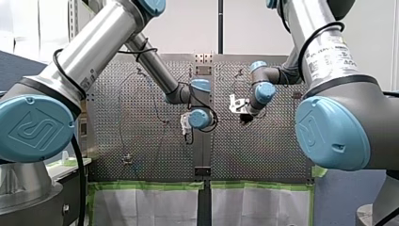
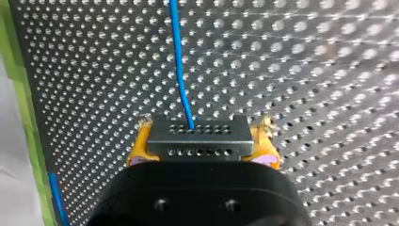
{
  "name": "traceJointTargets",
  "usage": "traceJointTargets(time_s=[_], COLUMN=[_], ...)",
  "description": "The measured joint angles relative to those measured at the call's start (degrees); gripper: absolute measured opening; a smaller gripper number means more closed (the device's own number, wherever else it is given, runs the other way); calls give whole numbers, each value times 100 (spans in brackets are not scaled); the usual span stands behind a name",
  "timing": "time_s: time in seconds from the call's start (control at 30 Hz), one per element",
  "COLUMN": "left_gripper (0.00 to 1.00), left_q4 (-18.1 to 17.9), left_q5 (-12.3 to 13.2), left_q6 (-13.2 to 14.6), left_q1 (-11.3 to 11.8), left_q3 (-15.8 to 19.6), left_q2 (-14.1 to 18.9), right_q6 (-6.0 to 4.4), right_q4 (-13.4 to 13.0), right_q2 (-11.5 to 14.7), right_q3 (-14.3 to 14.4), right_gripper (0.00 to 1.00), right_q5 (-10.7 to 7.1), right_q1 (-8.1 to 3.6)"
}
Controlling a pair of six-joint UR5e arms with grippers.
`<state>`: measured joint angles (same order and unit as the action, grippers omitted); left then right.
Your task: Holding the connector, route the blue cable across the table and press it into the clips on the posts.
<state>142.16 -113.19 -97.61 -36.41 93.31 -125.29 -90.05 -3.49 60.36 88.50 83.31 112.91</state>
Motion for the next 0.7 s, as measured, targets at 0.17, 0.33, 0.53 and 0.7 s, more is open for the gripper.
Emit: traceJointTargets(time_s=[0.17,0.33,0.53,0.7], left_gripper=[0,0,0,0], left_q4=[43,31,33,46], left_q5=[-32,-48,-33,12], left_q6=[-107,-162,-169,-170], left_q1=[28,93,216,346], left_q3=[-187,-348,-407,-456], left_q2=[-228,-474,-603,-611], right_q6=[-53,-93,-125,-135], right_q4=[-107,-252,-396,-484], right_q2=[-33,-46,-105,-124], right_q3=[3,5,5,5], right_gripper=[0,0,0,0], right_q5=[-55,-67,-111,-139], right_q1=[-62,-94,-121,-150])
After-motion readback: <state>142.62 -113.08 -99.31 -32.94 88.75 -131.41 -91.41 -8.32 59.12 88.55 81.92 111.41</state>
